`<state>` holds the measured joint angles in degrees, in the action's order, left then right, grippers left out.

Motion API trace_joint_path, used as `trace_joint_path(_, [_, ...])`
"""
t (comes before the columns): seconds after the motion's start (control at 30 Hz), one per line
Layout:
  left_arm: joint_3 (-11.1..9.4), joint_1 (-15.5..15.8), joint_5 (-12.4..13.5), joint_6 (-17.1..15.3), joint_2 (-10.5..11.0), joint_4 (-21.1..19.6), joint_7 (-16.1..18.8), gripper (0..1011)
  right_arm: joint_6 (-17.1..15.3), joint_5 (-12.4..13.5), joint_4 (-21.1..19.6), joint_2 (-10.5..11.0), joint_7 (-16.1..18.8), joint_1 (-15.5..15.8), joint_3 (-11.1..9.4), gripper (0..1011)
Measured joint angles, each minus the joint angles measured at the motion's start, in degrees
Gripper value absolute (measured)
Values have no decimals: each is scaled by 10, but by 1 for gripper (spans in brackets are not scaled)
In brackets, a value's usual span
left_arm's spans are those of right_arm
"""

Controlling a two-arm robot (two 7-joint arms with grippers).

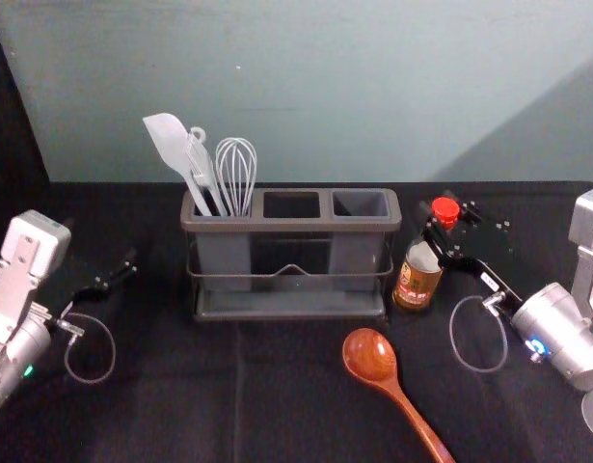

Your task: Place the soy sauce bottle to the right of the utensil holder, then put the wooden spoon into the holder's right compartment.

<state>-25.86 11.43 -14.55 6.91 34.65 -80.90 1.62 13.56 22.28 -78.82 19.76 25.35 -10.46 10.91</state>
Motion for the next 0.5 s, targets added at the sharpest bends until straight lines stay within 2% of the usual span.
trace_joint_path(0.5, [0,0,0,0,0,0,0,1011,4,6,9,-4,4,-7,0,380])
